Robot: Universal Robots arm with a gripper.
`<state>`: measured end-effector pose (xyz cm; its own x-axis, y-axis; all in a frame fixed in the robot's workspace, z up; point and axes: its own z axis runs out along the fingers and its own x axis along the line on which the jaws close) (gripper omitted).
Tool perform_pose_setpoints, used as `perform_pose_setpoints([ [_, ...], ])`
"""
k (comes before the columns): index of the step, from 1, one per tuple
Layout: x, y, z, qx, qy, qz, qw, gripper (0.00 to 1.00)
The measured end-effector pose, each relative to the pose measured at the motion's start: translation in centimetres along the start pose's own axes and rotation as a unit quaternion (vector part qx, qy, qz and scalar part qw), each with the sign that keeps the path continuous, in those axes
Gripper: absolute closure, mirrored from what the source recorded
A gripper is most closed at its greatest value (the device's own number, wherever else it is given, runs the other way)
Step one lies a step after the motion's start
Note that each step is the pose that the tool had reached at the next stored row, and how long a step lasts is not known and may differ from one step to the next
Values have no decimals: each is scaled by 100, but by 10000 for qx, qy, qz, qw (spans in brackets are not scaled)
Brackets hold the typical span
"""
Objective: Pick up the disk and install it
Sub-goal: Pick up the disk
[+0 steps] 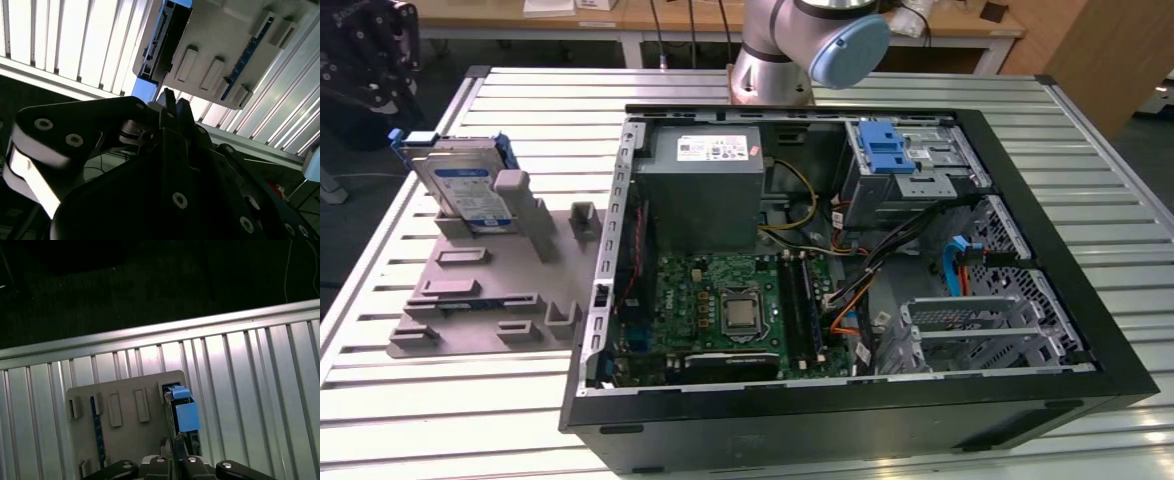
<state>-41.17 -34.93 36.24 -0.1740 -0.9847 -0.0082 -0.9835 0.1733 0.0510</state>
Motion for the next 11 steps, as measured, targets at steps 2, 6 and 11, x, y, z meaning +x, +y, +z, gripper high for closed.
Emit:
perform_pose_setpoints([
  [2,0,1,3,8,0,-23,10000,77],
  [6,0,0,12,16,10,-251,9997,59],
  [11,1,0,16,15,17,-407,9992,47],
])
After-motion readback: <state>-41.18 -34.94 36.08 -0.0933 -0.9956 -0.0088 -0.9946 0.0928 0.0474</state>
